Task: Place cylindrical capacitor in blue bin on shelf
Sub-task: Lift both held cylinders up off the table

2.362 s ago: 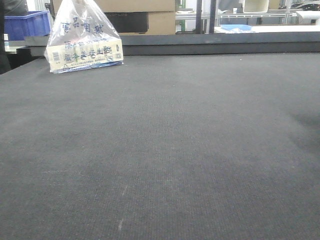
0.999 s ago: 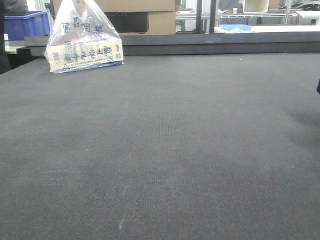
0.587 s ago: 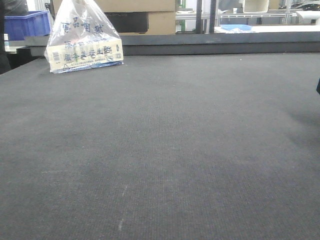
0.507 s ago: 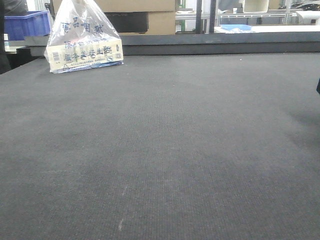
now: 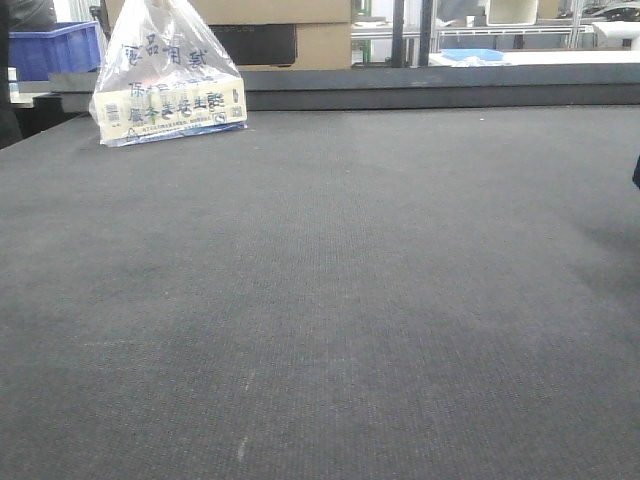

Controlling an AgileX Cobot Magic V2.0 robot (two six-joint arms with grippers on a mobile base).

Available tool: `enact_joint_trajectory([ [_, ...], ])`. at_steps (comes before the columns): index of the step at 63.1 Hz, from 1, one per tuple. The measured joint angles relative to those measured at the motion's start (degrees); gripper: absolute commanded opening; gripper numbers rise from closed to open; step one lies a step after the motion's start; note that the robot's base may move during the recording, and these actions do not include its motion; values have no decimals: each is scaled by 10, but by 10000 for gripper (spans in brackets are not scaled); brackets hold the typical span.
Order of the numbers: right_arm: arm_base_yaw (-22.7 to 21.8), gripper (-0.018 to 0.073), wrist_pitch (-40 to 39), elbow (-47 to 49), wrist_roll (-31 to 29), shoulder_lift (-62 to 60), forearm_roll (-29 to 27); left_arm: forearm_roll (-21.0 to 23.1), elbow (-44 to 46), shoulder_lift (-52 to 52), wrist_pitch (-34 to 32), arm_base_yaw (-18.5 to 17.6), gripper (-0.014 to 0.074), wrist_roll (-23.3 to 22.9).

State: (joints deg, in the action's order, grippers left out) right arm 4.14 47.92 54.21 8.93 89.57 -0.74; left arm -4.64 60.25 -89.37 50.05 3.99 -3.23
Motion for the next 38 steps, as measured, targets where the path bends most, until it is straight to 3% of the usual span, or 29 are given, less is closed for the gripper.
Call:
enact_joint_trajectory([
  [9, 0, -167, 0, 0, 0, 0, 0, 1, 0, 0, 0, 0, -113, 0],
  [28, 0, -167, -3, 0, 0, -45, -2, 28, -2, 29, 3, 0, -111, 0],
  [38, 0, -167, -42, -4, 0, -111, 0, 57, -36, 123, -89, 0, -111, 0],
])
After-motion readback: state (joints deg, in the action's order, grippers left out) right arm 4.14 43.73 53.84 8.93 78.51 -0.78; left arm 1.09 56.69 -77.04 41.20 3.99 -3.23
